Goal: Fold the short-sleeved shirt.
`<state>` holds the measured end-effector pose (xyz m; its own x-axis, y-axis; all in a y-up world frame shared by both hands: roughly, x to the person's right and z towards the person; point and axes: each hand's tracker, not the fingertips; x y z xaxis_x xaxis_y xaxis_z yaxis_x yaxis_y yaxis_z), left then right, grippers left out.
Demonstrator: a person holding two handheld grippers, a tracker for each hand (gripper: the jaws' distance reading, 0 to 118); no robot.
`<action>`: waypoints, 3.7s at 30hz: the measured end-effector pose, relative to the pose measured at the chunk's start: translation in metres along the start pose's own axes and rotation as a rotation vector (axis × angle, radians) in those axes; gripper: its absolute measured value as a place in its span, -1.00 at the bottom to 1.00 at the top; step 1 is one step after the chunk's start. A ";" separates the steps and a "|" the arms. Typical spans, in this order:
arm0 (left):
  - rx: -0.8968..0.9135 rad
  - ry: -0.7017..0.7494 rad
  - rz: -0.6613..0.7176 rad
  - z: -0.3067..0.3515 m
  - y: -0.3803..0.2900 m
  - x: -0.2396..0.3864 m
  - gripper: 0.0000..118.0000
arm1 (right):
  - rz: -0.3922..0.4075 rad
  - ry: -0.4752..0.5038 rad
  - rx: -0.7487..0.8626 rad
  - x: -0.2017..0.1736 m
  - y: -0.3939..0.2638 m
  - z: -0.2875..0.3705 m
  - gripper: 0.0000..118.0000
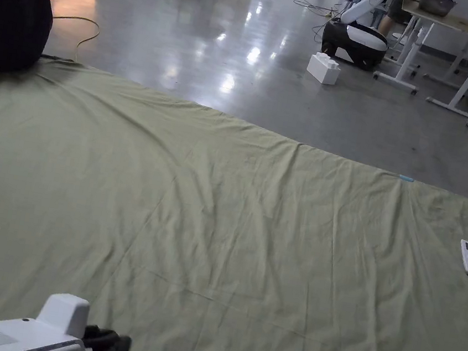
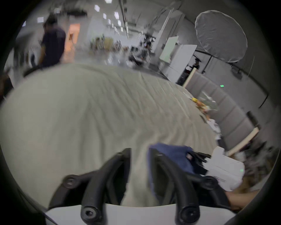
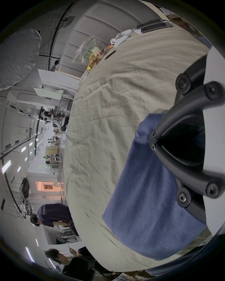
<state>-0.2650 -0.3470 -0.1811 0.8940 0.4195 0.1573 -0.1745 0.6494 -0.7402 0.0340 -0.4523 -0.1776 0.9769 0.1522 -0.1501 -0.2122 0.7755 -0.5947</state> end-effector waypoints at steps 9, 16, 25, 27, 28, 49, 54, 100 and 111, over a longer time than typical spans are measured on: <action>-0.250 -0.287 0.266 -0.069 -0.008 -0.021 0.73 | -0.014 0.020 -0.003 0.006 -0.002 0.001 -1.00; -0.336 -0.425 0.321 -0.110 -0.018 -0.030 0.71 | -0.031 0.023 -0.001 0.009 -0.004 0.004 -1.00; -0.336 -0.432 0.406 -0.126 -0.022 -0.020 -0.16 | -0.084 0.033 -0.017 0.016 -0.007 -0.001 -1.00; -0.342 -0.481 0.490 -0.121 -0.021 -0.027 -0.29 | -0.081 0.040 -0.015 0.016 -0.007 -0.001 -1.00; -0.328 -0.492 0.495 -0.117 -0.026 -0.030 -0.36 | -0.070 0.042 -0.013 0.016 -0.007 -0.001 -1.00; -0.188 -0.401 0.501 0.001 0.052 -0.102 -0.62 | -0.020 0.007 0.274 0.063 0.129 0.051 -1.00; -0.183 -0.217 0.435 0.032 0.087 -0.232 -0.62 | -0.031 -0.056 0.415 0.099 0.203 0.071 -1.00; 0.113 0.887 -0.198 0.104 0.146 -0.180 0.05 | -0.088 -0.150 0.491 0.128 0.218 0.085 -1.00; 0.497 0.635 -0.224 0.026 0.107 -0.050 0.05 | -0.101 -0.164 0.476 0.126 0.201 0.072 -1.00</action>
<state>-0.3390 -0.2817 -0.2515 0.9659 -0.0932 -0.2416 0.0066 0.9415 -0.3370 0.1164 -0.2334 -0.2592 0.9912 0.1270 0.0379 -0.1189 0.9784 -0.1689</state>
